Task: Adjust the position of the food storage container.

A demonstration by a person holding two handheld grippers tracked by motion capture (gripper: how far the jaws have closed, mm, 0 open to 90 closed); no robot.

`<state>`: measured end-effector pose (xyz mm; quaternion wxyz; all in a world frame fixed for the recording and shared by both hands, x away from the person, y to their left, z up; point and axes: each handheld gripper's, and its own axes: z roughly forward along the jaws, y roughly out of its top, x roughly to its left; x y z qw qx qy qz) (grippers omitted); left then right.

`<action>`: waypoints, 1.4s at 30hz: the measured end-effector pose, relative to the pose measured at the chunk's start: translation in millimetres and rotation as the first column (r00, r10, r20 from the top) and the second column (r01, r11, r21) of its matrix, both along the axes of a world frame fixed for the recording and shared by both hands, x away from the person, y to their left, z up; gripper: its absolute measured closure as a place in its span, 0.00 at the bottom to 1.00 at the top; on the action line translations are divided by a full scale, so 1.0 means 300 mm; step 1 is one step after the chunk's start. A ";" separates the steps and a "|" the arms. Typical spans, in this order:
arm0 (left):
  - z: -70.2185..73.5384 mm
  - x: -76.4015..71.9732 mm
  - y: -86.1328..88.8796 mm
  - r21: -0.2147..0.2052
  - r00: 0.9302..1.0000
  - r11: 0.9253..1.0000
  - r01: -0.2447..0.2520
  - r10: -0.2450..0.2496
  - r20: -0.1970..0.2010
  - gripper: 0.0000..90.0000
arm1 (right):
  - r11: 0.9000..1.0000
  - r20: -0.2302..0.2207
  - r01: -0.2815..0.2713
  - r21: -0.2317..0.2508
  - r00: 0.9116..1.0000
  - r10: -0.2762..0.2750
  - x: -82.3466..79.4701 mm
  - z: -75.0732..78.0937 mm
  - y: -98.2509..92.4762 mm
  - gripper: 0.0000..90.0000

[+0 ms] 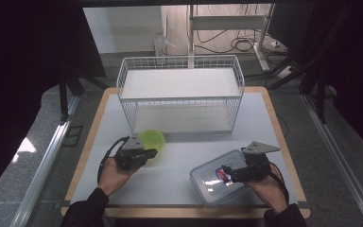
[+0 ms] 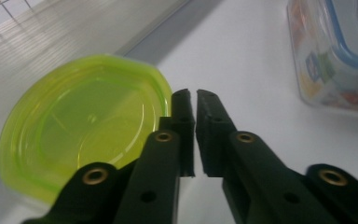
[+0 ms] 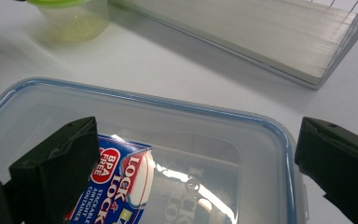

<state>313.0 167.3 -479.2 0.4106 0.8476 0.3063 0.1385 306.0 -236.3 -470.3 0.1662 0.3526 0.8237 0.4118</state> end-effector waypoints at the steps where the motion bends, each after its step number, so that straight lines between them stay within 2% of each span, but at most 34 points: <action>1: 0.002 0.012 -0.006 -0.003 1.000 1.000 0.000 0.000 -0.005 0.99 | 1.000 0.004 0.003 -0.004 1.000 -0.003 0.000 0.000 -0.001 0.00; 6: 0.008 0.055 -0.032 0.004 1.000 1.000 -0.004 0.004 -0.003 1.00 | 1.000 0.008 0.020 -0.004 1.000 -0.019 0.004 0.000 -0.010 0.01; 7: 0.014 0.082 -0.047 0.004 1.000 1.000 -0.009 0.009 0.002 1.00 | 1.000 0.007 0.026 -0.008 1.000 -0.026 0.004 0.000 -0.012 0.02; 13: 0.022 0.162 -0.098 0.006 1.000 1.000 -0.025 0.025 -0.003 1.00 | 0.999 0.012 0.031 -0.015 0.999 -0.031 0.005 -0.001 -0.013 0.02; 15: 0.019 0.181 -0.115 0.026 1.000 0.999 -0.030 0.030 -0.002 1.00 | 0.999 0.013 0.032 -0.015 0.999 -0.032 0.004 -0.001 -0.013 0.02; 21: -0.007 0.228 -0.145 0.067 0.999 0.997 -0.042 0.044 -0.031 1.00 | 0.999 0.017 0.045 -0.028 0.999 -0.044 0.005 -0.001 -0.017 0.03; 23: -0.015 0.235 -0.151 0.080 0.998 0.996 -0.046 0.049 -0.036 1.00 | 0.998 0.014 0.047 -0.029 0.999 -0.046 0.006 -0.003 -0.016 0.03; 24: -0.019 0.239 -0.152 0.107 0.998 0.993 -0.043 0.047 -0.038 1.00 | 0.998 0.014 0.047 -0.030 0.999 -0.046 0.006 -0.003 -0.016 0.03; 27: -0.023 0.240 -0.147 0.099 0.997 0.994 -0.052 0.058 -0.056 1.00 | 0.999 0.014 0.041 -0.031 0.999 -0.040 0.004 -0.003 -0.015 0.03; 29: -0.022 0.238 -0.144 0.110 0.996 0.992 -0.058 0.065 -0.055 1.00 | 0.999 0.016 0.042 -0.034 0.999 -0.041 0.004 -0.003 -0.015 0.03; 33: -0.023 0.227 -0.130 0.104 0.995 0.992 -0.075 0.082 -0.064 1.00 | 0.998 0.016 0.043 -0.034 0.999 -0.042 0.004 -0.003 -0.017 0.03; 37: -0.020 0.215 -0.107 0.129 0.994 0.988 -0.083 0.090 -0.053 1.00 | 0.999 0.021 0.042 -0.030 0.999 -0.041 0.003 -0.001 -0.020 0.03; 42: -0.022 0.186 -0.065 0.131 0.992 0.986 -0.105 0.114 -0.061 1.00 | 0.999 0.024 0.031 -0.040 0.999 -0.030 0.001 -0.002 -0.016 0.03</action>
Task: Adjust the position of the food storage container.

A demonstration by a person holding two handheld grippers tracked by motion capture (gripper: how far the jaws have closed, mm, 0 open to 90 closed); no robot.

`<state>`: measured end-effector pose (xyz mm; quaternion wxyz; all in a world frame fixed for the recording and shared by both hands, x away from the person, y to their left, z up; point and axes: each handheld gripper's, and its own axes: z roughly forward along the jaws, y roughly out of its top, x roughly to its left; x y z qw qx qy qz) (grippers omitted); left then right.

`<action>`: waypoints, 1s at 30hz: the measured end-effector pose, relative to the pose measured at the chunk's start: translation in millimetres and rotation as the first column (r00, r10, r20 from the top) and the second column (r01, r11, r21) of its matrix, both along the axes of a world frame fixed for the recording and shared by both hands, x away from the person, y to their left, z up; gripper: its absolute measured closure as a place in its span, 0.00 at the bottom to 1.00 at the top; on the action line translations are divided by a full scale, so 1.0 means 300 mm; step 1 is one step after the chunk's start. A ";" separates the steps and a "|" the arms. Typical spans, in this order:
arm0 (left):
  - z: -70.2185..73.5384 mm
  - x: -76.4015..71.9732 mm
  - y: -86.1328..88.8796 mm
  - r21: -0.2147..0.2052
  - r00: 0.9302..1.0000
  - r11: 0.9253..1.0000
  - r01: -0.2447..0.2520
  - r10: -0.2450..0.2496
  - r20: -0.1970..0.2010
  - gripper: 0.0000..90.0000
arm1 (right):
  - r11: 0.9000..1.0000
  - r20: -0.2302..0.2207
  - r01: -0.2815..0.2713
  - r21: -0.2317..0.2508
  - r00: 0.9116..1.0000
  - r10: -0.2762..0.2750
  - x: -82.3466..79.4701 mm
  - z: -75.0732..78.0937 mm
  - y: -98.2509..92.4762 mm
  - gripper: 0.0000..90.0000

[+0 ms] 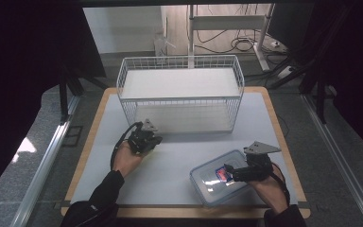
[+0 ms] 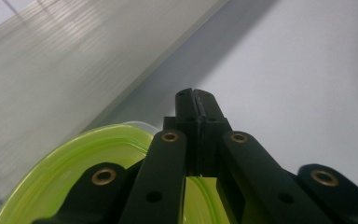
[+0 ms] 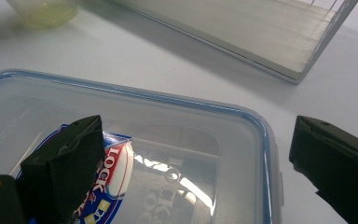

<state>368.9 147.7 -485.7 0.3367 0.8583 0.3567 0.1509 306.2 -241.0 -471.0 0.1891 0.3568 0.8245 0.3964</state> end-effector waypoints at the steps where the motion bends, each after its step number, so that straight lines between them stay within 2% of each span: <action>1: 0.000 -0.004 0.008 -0.001 1.000 1.000 -0.005 0.005 0.000 1.00 | 1.000 0.000 -0.001 0.002 1.000 0.001 0.000 0.000 0.001 0.03; 11: -0.007 -0.047 0.117 -0.021 0.998 0.998 -0.058 0.058 -0.016 1.00 | 1.000 -0.003 0.000 -0.006 1.000 0.000 0.001 -0.003 0.000 0.03; 22: -0.015 -0.093 0.237 -0.046 0.992 0.991 -0.127 0.126 -0.030 1.00 | 1.000 -0.011 0.002 0.000 1.000 -0.002 0.003 -0.007 -0.001 0.03; 27: -0.020 -0.099 0.257 -0.053 0.989 0.988 -0.144 0.143 -0.031 1.00 | 1.000 -0.014 0.002 0.004 1.000 -0.002 0.005 -0.008 -0.001 0.03; 28: -0.019 -0.101 0.254 -0.062 0.990 0.989 -0.137 0.136 -0.027 1.00 | 1.000 -0.015 0.004 0.006 1.000 -0.004 0.005 -0.008 -0.001 0.03; 30: -0.013 -0.107 0.247 -0.108 0.994 0.988 -0.109 0.108 -0.023 1.00 | 1.000 -0.030 0.009 0.018 1.000 -0.009 0.006 -0.009 -0.003 0.03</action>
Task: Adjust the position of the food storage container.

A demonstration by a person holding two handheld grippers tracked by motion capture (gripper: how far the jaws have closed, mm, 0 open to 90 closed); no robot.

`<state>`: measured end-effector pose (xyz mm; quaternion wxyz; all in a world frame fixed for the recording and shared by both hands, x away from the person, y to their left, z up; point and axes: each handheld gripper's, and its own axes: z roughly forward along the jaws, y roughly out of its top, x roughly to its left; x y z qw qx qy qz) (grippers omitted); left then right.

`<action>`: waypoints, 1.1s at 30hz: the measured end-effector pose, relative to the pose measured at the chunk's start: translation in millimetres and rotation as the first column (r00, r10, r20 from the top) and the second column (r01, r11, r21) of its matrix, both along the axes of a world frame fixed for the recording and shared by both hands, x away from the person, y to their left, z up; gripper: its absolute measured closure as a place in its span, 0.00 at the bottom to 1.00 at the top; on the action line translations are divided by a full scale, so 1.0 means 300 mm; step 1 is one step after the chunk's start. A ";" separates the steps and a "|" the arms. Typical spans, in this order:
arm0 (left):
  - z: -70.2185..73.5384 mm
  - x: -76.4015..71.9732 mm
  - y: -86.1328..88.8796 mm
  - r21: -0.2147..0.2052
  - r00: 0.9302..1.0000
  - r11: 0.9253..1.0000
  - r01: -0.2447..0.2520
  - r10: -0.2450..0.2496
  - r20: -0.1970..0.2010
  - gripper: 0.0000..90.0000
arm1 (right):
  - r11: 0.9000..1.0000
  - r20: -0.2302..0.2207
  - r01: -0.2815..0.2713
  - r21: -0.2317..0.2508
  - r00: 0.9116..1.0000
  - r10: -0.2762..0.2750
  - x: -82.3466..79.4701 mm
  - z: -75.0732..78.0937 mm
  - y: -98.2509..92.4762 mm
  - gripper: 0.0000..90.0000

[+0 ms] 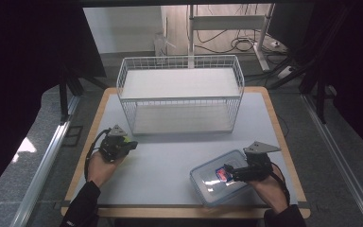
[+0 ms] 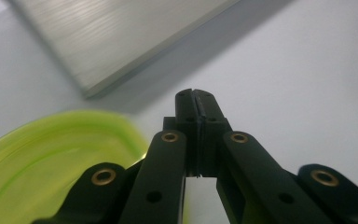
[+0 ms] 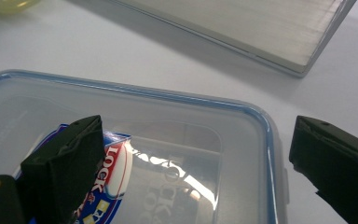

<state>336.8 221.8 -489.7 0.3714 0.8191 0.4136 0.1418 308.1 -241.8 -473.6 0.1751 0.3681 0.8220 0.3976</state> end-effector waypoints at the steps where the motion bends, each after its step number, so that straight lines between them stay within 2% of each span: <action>1: 0.005 -0.006 -0.008 -0.008 1.000 1.000 0.009 -0.009 0.012 1.00 | 1.000 -0.005 0.003 0.007 1.000 -0.002 0.001 0.000 -0.002 0.03; 3: 0.010 -0.016 -0.019 -0.021 1.000 1.000 0.018 -0.018 0.024 1.00 | 1.000 -0.012 0.007 0.020 1.000 -0.007 0.001 0.002 -0.004 0.03; 4: 0.013 -0.033 -0.039 -0.048 0.999 0.998 0.043 -0.041 0.034 1.00 | 0.999 -0.032 0.006 0.034 0.999 -0.004 0.001 0.007 -0.008 0.01; 8: 0.011 -0.078 -0.100 -0.061 0.993 0.992 0.107 -0.104 0.056 0.99 | 0.999 -0.069 0.014 0.050 0.998 -0.011 -0.003 0.014 -0.018 0.04; 10: 0.008 -0.105 -0.136 -0.070 0.989 0.988 0.141 -0.137 0.065 0.99 | 1.000 -0.061 0.014 0.027 0.998 -0.012 -0.012 0.021 -0.031 0.17; 12: 0.004 -0.131 -0.170 -0.075 0.982 0.981 0.177 -0.171 0.074 0.99 | 1.000 -0.042 0.011 0.005 0.999 -0.011 -0.020 0.032 -0.044 0.36; 13: 0.002 -0.144 -0.187 -0.085 0.980 0.978 0.189 -0.183 0.074 0.99 | 1.000 -0.049 -0.002 0.021 0.999 0.003 -0.026 0.041 -0.060 0.45; 14: 0.002 -0.144 -0.187 -0.085 0.980 0.978 0.189 -0.183 0.074 0.99 | 1.000 -0.049 -0.002 0.021 0.999 0.003 -0.026 0.041 -0.060 0.45; 15: -0.004 -0.161 -0.211 -0.110 0.976 0.971 0.211 -0.204 0.072 0.99 | 0.999 -0.056 -0.002 0.035 0.998 0.004 -0.030 0.046 -0.071 0.52; 16: -0.011 -0.177 -0.236 -0.117 0.970 0.964 0.239 -0.232 0.072 0.99 | 1.000 -0.050 -0.012 0.015 0.999 0.013 -0.041 0.050 -0.086 0.68; 19: -0.022 -0.217 -0.287 -0.132 0.960 0.952 0.277 -0.269 0.073 0.99 | 1.000 -0.043 -0.014 0.008 0.999 0.014 -0.054 0.053 -0.107 0.80; 23: -0.035 -0.263 -0.357 -0.135 0.944 0.934 0.330 -0.322 0.078 0.99 | 1.000 -0.044 -0.010 -0.001 0.999 0.010 -0.079 0.055 -0.141 0.93; 28: -0.052 -0.290 -0.422 -0.136 0.929 0.919 0.371 -0.365 0.068 0.99 | 1.000 -0.052 0.001 0.002 0.999 0.000 -0.114 0.049 -0.180 0.97; 33: -0.061 -0.308 -0.466 -0.135 0.921 0.912 0.388 -0.383 0.068 0.99 | 1.000 -0.054 0.006 -0.001 0.999 -0.006 -0.165 0.043 -0.209 0.97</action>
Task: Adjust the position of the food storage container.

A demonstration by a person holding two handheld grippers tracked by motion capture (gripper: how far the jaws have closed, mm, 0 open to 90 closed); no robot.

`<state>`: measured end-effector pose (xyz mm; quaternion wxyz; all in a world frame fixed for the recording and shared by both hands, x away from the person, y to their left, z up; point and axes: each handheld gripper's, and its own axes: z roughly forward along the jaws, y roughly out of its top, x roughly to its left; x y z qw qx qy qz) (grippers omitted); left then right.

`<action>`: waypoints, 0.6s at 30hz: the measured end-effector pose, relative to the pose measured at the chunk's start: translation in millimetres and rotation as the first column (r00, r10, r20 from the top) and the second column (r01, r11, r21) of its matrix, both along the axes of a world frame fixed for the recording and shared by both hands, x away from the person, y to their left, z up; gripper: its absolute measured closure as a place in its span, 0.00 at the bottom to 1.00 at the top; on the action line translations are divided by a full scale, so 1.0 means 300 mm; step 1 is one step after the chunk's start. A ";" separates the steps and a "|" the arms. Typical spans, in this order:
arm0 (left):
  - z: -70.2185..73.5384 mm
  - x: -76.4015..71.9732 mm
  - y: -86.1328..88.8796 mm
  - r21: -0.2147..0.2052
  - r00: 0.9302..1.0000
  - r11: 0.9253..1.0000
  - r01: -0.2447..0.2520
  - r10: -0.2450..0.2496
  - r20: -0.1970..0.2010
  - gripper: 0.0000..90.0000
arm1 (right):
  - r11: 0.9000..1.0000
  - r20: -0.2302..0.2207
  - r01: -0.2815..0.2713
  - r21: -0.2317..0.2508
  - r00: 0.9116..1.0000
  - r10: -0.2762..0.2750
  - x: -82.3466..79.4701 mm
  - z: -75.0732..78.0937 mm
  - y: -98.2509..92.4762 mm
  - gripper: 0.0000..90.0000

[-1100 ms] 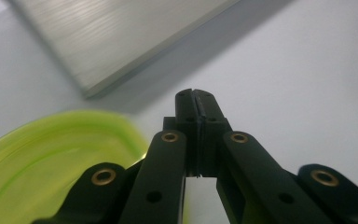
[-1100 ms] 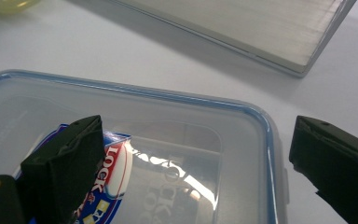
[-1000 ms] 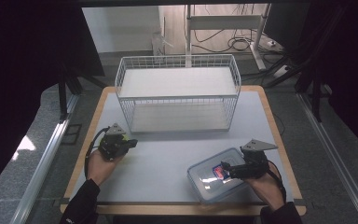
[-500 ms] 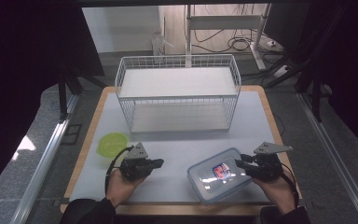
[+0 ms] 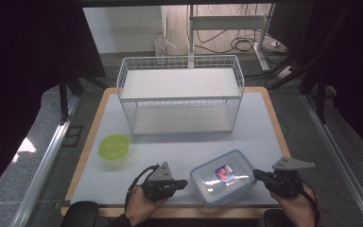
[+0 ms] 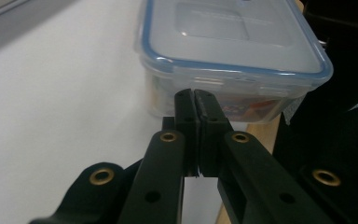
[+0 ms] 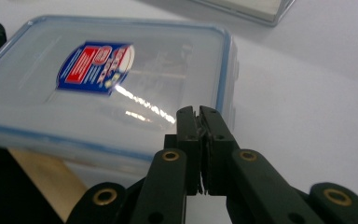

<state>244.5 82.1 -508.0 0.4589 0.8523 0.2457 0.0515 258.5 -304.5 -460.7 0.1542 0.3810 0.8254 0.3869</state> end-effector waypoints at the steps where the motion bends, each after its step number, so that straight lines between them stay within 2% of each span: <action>1: -0.002 -0.002 -0.008 0.007 1.000 1.000 0.000 0.000 -0.001 0.99 | 1.000 -0.001 -0.003 0.005 1.000 0.003 -0.010 -0.001 -0.004 0.97; 3: -0.006 -0.003 -0.016 0.006 1.000 1.000 0.002 -0.002 -0.005 0.99 | 1.000 -0.002 -0.011 0.022 1.000 0.011 -0.031 -0.001 -0.014 0.97; 7: -0.012 -0.004 -0.030 0.009 1.000 1.000 0.003 -0.003 -0.011 0.99 | 0.999 0.001 -0.017 -0.033 1.000 0.017 -0.068 -0.006 -0.032 0.96; 9: -0.013 -0.003 -0.036 0.005 1.000 1.000 0.003 -0.003 -0.009 0.99 | 0.999 -0.020 -0.016 -0.036 1.000 0.015 -0.078 -0.022 -0.046 0.96; 11: -0.009 0.001 -0.036 0.002 1.000 1.000 0.000 0.000 -0.014 0.99 | 0.999 -0.048 -0.011 -0.050 0.999 0.008 -0.077 -0.050 -0.054 0.97; 14: -0.010 0.003 -0.035 -0.001 1.000 1.000 -0.005 0.005 -0.020 0.99 | 0.999 -0.076 -0.021 -0.032 0.997 0.019 -0.065 -0.071 -0.050 0.97; 16: -0.009 0.007 -0.033 -0.001 1.000 1.000 -0.015 0.015 -0.022 0.99 | 0.998 -0.076 -0.028 -0.049 0.997 0.024 -0.057 -0.081 -0.038 0.97; 18: -0.009 0.013 -0.029 0.001 0.999 1.000 -0.019 0.019 -0.026 0.99 | 0.998 -0.096 -0.044 -0.040 0.995 0.040 -0.049 -0.094 -0.028 0.97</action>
